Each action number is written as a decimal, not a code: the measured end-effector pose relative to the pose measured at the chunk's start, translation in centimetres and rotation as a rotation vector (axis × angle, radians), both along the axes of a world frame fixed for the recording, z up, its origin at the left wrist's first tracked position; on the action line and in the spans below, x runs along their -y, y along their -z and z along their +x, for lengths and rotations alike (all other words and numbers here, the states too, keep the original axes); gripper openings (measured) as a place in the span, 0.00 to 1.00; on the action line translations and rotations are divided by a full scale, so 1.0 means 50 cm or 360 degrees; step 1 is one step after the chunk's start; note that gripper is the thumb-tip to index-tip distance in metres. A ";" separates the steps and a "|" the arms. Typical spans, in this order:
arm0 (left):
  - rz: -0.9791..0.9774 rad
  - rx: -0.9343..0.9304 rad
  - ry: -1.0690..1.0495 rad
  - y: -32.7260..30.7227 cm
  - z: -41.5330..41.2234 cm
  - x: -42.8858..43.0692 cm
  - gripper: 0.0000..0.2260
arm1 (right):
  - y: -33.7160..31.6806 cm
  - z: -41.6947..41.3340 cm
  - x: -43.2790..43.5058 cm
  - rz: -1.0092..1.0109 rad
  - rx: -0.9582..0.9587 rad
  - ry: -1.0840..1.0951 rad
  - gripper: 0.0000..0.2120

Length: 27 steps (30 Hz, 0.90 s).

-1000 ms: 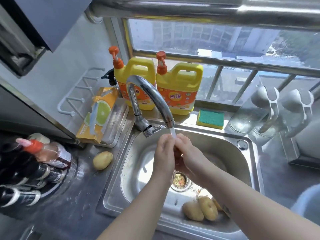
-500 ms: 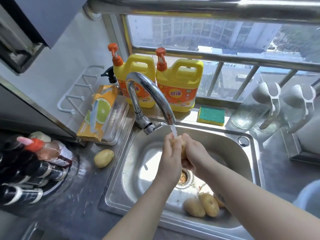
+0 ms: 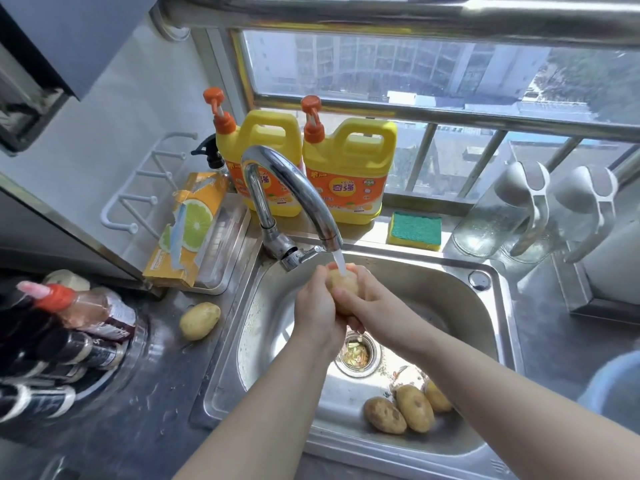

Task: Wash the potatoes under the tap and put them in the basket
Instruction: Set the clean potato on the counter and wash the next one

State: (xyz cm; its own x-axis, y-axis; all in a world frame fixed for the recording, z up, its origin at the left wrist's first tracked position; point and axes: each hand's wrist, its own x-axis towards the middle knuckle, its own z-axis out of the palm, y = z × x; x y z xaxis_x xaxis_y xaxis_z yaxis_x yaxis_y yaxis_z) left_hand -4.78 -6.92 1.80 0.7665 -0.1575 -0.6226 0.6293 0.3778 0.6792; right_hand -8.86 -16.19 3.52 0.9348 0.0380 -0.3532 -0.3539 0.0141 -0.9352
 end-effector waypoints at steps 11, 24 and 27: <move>0.0419 0.0621 0.0680 0.055 -0.032 -0.037 0.32 | 0.003 0.031 0.003 0.0328 -0.0581 0.0383 0.19; -0.0055 -0.0225 -0.0095 0.003 0.008 -0.021 0.11 | -0.003 0.017 0.030 0.0199 -0.0388 0.0007 0.12; -0.0276 -0.0401 -0.0196 0.004 0.010 -0.018 0.11 | 0.004 0.021 0.023 -0.0249 -0.0184 0.0249 0.09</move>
State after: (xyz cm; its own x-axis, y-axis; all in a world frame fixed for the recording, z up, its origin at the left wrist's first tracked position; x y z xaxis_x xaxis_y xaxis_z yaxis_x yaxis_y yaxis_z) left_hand -4.27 -6.04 1.61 0.6116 -0.1934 -0.7672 0.7117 0.5580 0.4267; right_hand -7.80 -17.33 3.30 0.8780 -0.1674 -0.4485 -0.4637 -0.0649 -0.8836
